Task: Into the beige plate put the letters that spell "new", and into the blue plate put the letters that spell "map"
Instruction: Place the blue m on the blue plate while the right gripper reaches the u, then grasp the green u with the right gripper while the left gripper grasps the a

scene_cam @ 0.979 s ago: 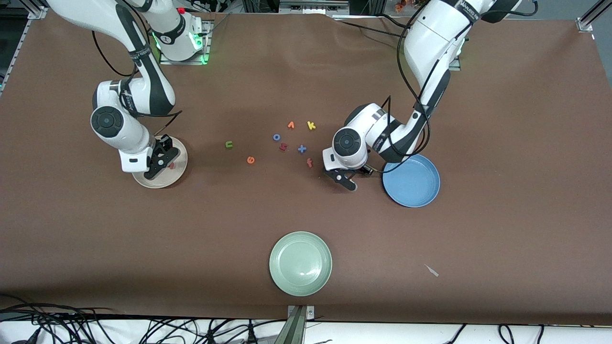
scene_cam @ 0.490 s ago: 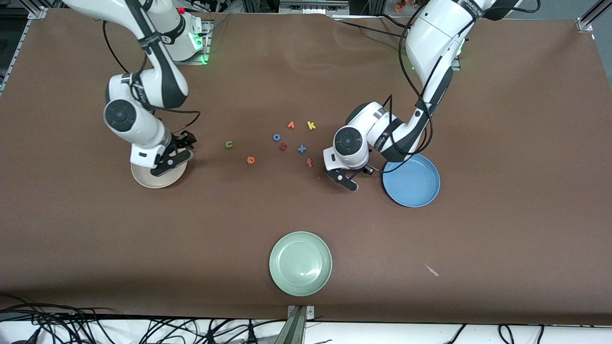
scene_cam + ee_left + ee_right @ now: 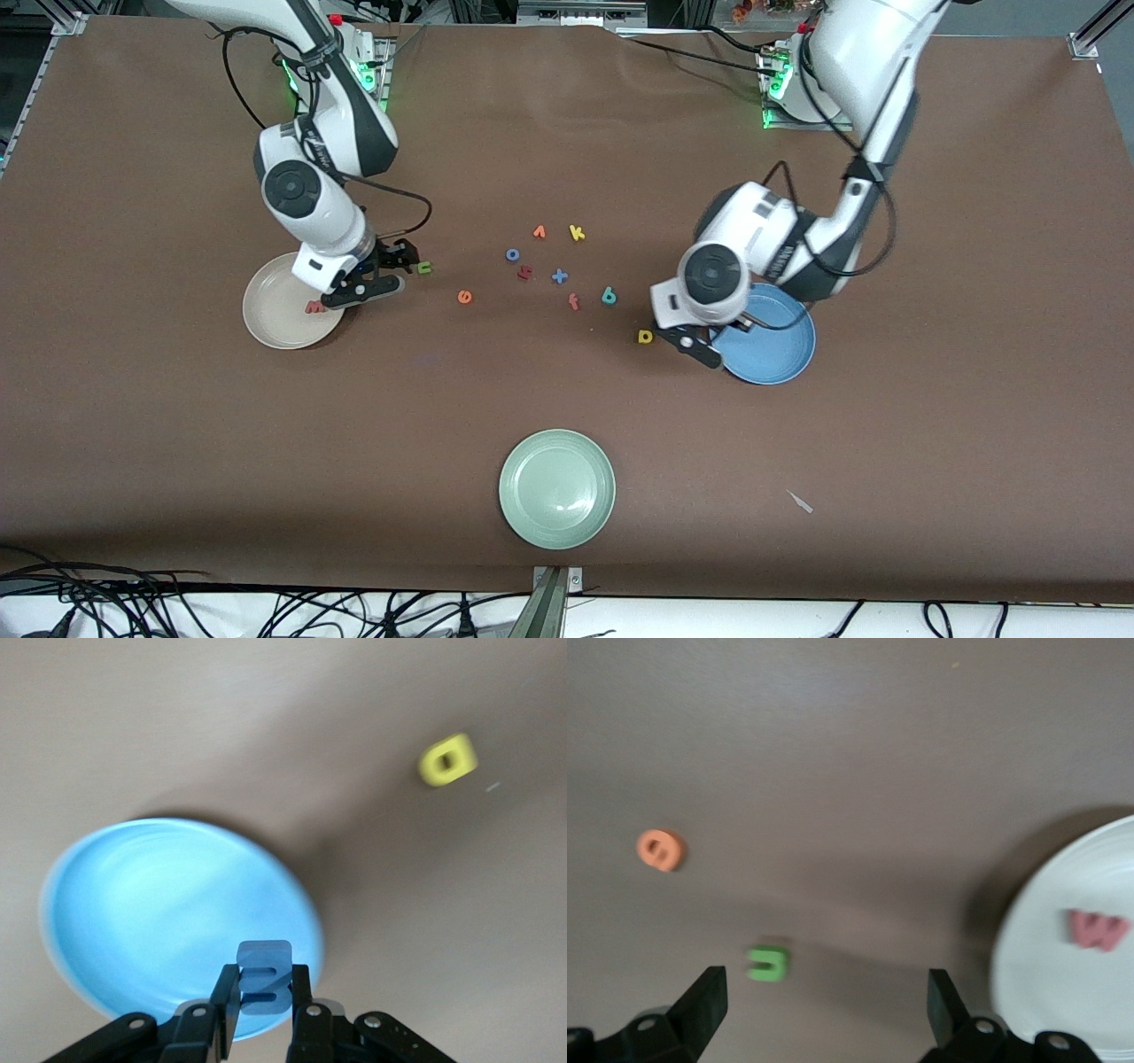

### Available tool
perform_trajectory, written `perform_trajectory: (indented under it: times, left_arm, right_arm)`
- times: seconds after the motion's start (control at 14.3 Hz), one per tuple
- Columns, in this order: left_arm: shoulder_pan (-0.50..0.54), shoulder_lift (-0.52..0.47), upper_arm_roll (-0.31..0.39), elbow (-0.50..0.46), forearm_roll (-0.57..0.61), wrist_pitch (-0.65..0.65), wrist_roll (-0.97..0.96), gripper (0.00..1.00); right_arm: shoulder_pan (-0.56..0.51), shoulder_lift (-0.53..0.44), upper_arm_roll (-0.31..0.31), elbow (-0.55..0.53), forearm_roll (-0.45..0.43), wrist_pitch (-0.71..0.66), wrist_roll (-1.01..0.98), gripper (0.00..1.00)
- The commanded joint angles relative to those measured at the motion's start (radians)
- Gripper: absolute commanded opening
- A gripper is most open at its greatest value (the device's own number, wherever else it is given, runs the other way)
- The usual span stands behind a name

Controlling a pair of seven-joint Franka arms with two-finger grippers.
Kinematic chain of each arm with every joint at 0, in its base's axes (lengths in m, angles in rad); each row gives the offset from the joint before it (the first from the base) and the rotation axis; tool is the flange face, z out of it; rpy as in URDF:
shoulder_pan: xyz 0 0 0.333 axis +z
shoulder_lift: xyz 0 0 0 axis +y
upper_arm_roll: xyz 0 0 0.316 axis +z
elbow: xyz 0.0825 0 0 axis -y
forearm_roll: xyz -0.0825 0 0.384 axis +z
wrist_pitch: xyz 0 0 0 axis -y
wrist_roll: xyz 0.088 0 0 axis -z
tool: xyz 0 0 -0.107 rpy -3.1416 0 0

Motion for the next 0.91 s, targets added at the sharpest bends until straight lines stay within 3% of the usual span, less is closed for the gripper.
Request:
perform_trajectory:
  times: [0.0, 0.21, 0.28, 0.35, 0.42, 0.84]
  left_arm:
    - [0.078, -0.001, -0.008, -0.023, 0.019, 0.006, 0.182, 0.0]
    - [0.127, 0.042, -0.008, -0.035, 0.023, 0.029, 0.258, 0.05]
    - [0.128, 0.047, -0.008, -0.038, 0.024, 0.043, 0.258, 0.15]
    - [0.127, 0.048, -0.008, -0.037, 0.023, 0.046, 0.255, 0.63]
    - [0.125, 0.05, -0.008, -0.032, 0.029, 0.046, 0.262, 0.99]
    - [0.063, 0.042, -0.014, 0.04, 0.013, 0.037, 0.145, 1.0]
  right_arm:
    - [-0.002, -0.024, 0.024, -0.072, 0.007, 0.094, 0.068, 1.0]
    - [0.006, 0.031, 0.024, -0.112, 0.004, 0.209, 0.066, 1.0]
    - [0.015, 0.048, 0.024, -0.111, 0.004, 0.224, 0.066, 1.0]
    - [0.021, 0.059, 0.024, -0.111, 0.004, 0.235, 0.068, 1.0]
    - [0.024, 0.071, 0.024, -0.109, 0.004, 0.246, 0.071, 1.0]
    - [0.044, 0.119, 0.024, -0.103, 0.004, 0.267, 0.079, 0.98]
